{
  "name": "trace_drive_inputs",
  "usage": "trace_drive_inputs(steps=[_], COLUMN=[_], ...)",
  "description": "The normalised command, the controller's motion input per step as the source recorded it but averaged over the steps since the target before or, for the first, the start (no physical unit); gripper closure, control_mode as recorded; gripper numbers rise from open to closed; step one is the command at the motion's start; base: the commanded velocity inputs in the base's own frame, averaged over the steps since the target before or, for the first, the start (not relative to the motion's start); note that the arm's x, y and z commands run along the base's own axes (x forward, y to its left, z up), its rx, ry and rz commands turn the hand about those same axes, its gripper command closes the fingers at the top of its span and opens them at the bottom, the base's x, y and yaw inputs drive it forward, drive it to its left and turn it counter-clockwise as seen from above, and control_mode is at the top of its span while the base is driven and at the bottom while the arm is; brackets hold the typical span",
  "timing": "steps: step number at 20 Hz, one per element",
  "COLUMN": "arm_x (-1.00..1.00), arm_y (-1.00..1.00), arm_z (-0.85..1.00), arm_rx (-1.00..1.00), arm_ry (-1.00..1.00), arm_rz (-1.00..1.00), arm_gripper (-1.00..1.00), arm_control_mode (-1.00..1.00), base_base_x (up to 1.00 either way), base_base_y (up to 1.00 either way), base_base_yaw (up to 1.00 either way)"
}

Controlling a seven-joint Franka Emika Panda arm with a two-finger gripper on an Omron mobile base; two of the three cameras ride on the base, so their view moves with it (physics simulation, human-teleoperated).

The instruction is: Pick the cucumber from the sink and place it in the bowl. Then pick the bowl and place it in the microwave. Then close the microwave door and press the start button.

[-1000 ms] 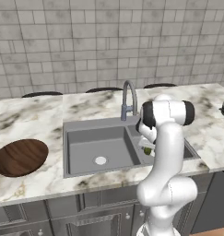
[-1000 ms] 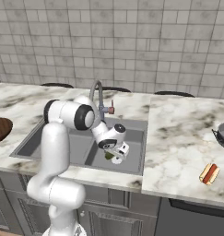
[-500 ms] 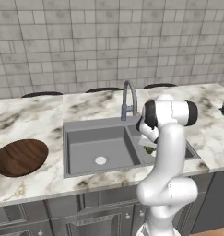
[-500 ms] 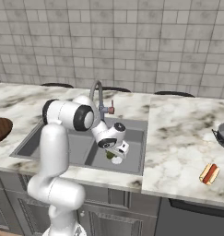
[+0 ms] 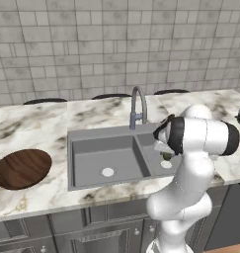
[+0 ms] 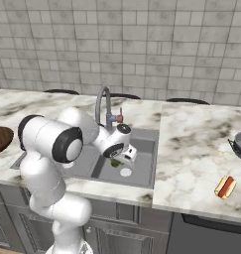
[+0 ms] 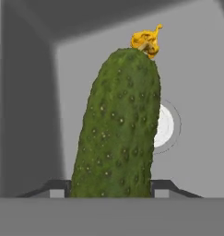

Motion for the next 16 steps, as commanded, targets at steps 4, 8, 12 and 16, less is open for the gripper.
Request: trace_drive_inputs(steps=[4, 8, 12, 16], arm_x=[-0.7, -0.61, -0.6, -0.61], arm_y=[0.01, 0.01, 0.0, 0.04], arm_z=[1.0, 1.0, 1.0, 1.0], arm_rx=[-0.12, -0.11, -0.09, -0.05], arm_ry=[0.0, 0.0, 0.0, 0.0], arm_rz=[0.0, 0.0, 0.0, 0.0], arm_gripper=[1.0, 1.0, 1.0, 1.0], arm_control_mode=[-1.0, -1.0, -1.0, -1.0], base_base_x=[0.0, 0.0, 0.0, 0.0], base_base_y=[0.0, 0.0, 0.0, 0.0], base_base_yaw=[0.0, 0.0, 0.0, 0.0])
